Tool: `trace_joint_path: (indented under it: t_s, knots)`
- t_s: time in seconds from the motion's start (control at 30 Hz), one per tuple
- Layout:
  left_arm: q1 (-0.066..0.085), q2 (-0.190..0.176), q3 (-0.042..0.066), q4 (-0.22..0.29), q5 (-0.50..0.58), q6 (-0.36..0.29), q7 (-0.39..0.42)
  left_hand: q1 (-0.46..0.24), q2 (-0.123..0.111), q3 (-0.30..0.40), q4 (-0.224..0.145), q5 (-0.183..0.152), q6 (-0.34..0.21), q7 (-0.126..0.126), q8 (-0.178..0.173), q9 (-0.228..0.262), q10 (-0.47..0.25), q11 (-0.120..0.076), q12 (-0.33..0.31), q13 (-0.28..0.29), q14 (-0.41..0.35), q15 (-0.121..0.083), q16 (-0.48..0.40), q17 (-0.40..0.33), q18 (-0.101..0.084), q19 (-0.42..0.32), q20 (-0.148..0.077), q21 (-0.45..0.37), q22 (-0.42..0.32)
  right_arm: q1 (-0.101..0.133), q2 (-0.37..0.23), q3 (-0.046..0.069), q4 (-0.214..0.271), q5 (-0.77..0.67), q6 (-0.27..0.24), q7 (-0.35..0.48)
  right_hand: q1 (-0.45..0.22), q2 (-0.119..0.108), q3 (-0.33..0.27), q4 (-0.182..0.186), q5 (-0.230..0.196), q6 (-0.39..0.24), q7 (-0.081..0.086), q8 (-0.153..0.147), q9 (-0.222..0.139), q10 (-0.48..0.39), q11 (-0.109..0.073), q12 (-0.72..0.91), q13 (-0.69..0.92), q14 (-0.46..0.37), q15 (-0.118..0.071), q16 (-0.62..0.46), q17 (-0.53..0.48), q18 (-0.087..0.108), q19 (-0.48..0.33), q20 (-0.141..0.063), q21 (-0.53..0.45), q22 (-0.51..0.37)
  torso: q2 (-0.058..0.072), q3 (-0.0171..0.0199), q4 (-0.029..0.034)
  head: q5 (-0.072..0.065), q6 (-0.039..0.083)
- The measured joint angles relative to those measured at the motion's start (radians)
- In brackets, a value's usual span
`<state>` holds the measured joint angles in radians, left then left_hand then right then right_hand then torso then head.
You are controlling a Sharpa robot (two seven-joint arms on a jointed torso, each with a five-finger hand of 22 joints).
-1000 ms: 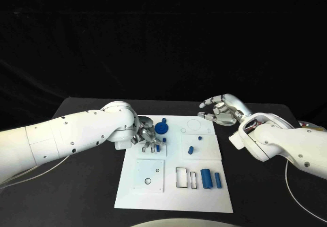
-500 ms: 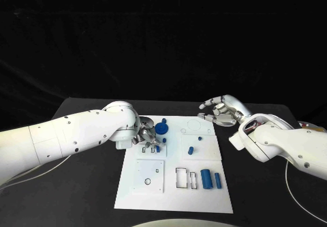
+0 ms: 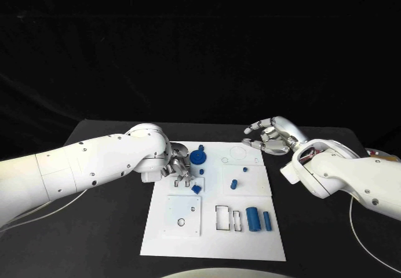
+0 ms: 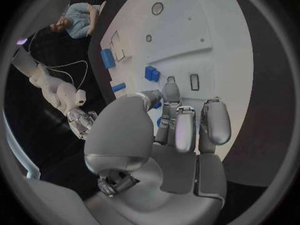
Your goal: Assemble the parts on the task board
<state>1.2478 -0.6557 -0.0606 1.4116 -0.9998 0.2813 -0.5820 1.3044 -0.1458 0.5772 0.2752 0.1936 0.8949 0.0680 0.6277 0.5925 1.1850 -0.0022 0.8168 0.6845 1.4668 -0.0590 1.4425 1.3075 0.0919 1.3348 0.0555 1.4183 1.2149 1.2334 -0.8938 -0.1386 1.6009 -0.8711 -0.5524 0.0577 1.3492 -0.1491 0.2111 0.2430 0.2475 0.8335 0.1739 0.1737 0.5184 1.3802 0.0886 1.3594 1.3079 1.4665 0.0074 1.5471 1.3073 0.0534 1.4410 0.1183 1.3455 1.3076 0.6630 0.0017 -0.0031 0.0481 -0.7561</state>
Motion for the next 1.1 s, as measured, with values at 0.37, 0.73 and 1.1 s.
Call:
trace_joint_path:
  t_s: [0.37, 0.73, 1.1]
  knots:
    - [0.0, -0.004, 0.0, -0.002, 0.045, -0.007, 0.005, 0.01, -0.059, 0.195, -0.045, 0.002, -0.015, 0.006, 0.025, 0.063, 0.004, 0.004, -0.012, -0.008, 0.0, 0.0, 0.009, 0.0, 0.0, 0.005, -0.005, 0.012, 0.02, 0.0, 0.001, 0.0, -0.002, 0.0, 0.0, 0.0, 0.0, 0.0, 0.0, 0.0, 0.0, 0.0, 0.0, 0.0, 0.0, 0.0, 0.0, 0.0, 0.0, 0.0, 0.0, 0.0, 0.0, 0.0, 0.0, 0.0, 0.0, 0.0, 0.0, 0.0002, 0.0006, 0.001, 0.002]
    - [-0.002, -0.029, 0.003, 0.012, 0.077, -0.057, 0.028, 0.0, -0.069, 0.203, -0.046, 0.002, -0.015, 0.006, 0.027, 0.071, 0.008, 0.001, -0.012, -0.006, 0.0, 0.0, 0.009, 0.0, 0.0, 0.005, -0.005, 0.012, 0.021, -0.001, -0.002, 0.0, -0.002, 0.002, 0.001, 0.0, 0.0, 0.0, 0.0, 0.0, 0.004, 0.003, -0.003, 0.004, 0.001, 0.0, 0.0, 0.0, 0.0, 0.0, 0.0, 0.0, 0.001, 0.0, 0.0, 0.0, 0.0, 0.0, 0.0, 0.0002, 0.0009, 0.002, 0.007]
    - [-0.01, -0.089, 0.006, 0.059, 0.094, -0.13, 0.085, -0.045, -0.088, 0.244, -0.074, -0.003, -0.039, 0.017, 0.013, 0.076, -0.005, 0.008, -0.052, -0.044, 0.0, 0.0, 0.009, 0.0, 0.0, 0.005, -0.005, 0.012, 0.019, -0.001, -0.001, -0.001, 0.005, -0.036, 0.037, 0.0, 0.099, 0.022, 0.081, -0.047, -0.022, 0.052, -0.015, 0.023, -0.001, 0.01, -0.01, 0.0, 0.0, 0.0, 0.0, 0.0, 0.001, 0.0, 0.005, -0.005, 0.0, 0.0, 0.0, -0.0008, 0.001, 0.0, 0.005]
